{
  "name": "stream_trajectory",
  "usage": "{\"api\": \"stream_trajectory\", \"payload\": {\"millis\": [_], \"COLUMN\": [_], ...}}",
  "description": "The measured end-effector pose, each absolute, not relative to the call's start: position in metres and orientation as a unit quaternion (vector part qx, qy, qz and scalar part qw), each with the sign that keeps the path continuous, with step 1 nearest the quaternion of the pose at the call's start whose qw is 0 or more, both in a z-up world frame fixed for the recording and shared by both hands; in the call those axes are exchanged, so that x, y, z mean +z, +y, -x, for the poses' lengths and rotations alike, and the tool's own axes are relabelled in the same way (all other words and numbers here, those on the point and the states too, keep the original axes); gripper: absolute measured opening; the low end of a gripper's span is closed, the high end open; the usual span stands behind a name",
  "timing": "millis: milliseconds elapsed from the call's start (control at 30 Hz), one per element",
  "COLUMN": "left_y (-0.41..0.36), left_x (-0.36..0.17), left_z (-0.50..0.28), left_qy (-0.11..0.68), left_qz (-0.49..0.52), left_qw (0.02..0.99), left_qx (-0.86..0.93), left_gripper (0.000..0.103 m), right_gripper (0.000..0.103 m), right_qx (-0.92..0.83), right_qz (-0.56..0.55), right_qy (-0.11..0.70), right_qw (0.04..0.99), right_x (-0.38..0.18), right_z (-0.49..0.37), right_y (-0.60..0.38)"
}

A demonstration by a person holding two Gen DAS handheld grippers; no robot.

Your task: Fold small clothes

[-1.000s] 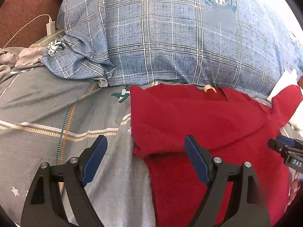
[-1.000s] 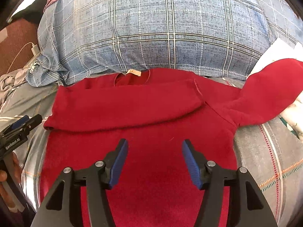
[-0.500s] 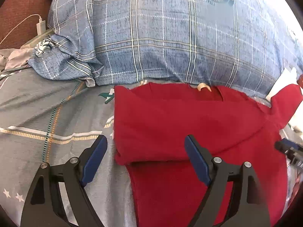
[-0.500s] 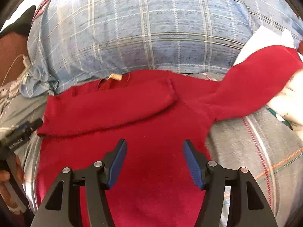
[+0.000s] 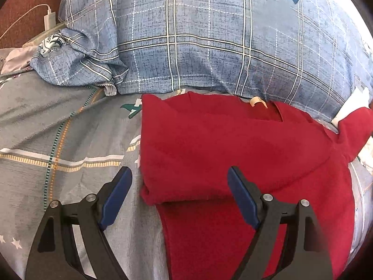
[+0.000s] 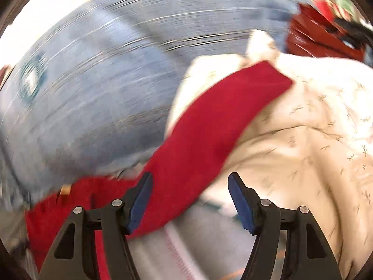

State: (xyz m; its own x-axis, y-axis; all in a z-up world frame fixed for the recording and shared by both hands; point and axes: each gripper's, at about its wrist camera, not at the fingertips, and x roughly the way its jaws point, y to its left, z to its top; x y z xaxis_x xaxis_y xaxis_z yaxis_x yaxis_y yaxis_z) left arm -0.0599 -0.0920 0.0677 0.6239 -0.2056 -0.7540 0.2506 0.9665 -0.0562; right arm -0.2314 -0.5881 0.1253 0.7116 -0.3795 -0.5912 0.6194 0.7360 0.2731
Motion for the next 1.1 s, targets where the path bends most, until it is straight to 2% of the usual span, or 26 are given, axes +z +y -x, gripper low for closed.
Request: {"api": "stream_trajectory", "payload": {"millis": [367, 400, 433, 500, 667, 833, 967, 1100], "left_y": [-0.093, -0.092, -0.092, -0.091, -0.086, -0.083, -0.077, -0.07], "left_x": [0.059, 0.058, 0.058, 0.057, 0.061, 0.069, 0.075, 0.08], "left_z": [0.049, 0.048, 0.047, 0.044, 0.044, 0.045, 0.046, 0.043], "left_qy": [0.419, 0.419, 0.42, 0.422, 0.419, 0.411, 0.405, 0.397], "left_qz": [-0.034, -0.033, -0.032, -0.032, -0.023, -0.015, -0.006, 0.003], "left_qw": [0.899, 0.899, 0.899, 0.899, 0.9, 0.904, 0.907, 0.912], "left_qx": [-0.123, -0.122, -0.121, -0.118, -0.117, -0.115, -0.112, -0.104], "left_gripper": [0.084, 0.084, 0.084, 0.084, 0.084, 0.084, 0.084, 0.084], "right_gripper": [0.068, 0.061, 0.035, 0.006, 0.006, 0.006, 0.006, 0.006], "right_qx": [-0.285, -0.284, -0.286, -0.288, -0.25, -0.147, -0.066, 0.008], "right_qz": [-0.363, -0.364, -0.359, -0.342, -0.283, -0.21, -0.165, -0.131], "right_qy": [0.203, 0.204, 0.208, 0.212, 0.182, 0.187, 0.219, 0.265], "right_qw": [0.864, 0.863, 0.864, 0.869, 0.908, 0.948, 0.959, 0.955], "right_x": [0.112, 0.111, 0.111, 0.116, 0.159, 0.195, 0.195, 0.167], "right_z": [0.223, 0.22, 0.217, 0.211, 0.21, 0.187, 0.145, 0.104], "right_y": [-0.701, -0.705, -0.707, -0.708, -0.664, -0.568, -0.492, -0.409]}}
